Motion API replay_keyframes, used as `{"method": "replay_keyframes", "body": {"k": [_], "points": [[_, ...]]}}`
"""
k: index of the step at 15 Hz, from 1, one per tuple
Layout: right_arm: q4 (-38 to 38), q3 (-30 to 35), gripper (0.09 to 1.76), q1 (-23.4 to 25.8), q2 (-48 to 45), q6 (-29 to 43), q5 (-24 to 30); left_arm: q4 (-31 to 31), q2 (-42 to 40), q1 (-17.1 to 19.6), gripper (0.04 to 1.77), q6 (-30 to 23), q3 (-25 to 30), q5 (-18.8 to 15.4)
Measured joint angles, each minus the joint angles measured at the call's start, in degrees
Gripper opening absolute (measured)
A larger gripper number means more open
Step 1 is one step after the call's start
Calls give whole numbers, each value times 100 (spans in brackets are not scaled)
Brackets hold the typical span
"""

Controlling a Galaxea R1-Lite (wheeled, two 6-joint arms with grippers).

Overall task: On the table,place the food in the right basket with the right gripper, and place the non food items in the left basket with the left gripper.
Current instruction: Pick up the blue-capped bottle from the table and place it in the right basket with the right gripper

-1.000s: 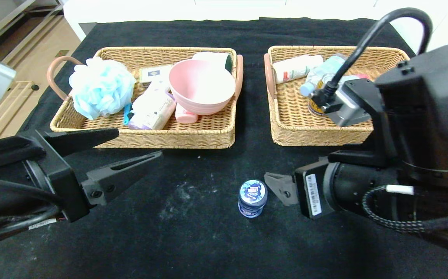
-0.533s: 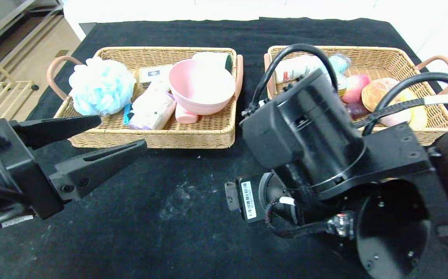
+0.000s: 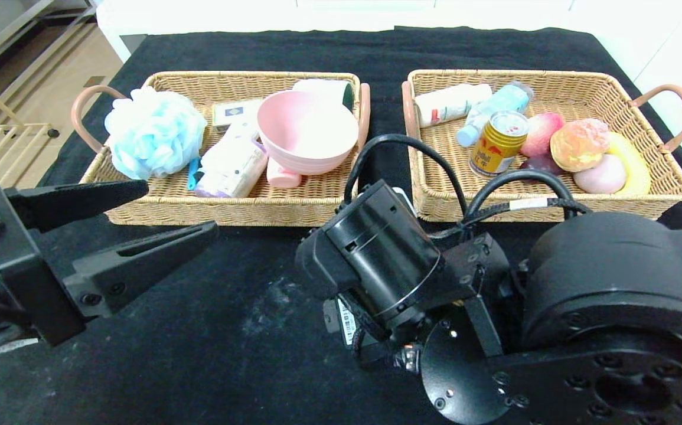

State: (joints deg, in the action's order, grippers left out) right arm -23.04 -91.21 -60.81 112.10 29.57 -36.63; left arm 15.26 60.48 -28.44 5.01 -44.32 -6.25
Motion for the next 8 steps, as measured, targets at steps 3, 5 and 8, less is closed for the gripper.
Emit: {"method": "replay_keyframes", "body": {"k": [3, 5, 8], "points": [[-13, -2, 171, 22, 79, 0, -5, 0, -6, -16, 172, 9, -2, -5], [-20, -16, 171, 28, 110, -2, -24, -2, -4, -30, 172, 9, 9, -5], [-20, -13, 171, 28, 206, 13, -33, -2, -1, -37, 172, 16, 17, -5]]}}
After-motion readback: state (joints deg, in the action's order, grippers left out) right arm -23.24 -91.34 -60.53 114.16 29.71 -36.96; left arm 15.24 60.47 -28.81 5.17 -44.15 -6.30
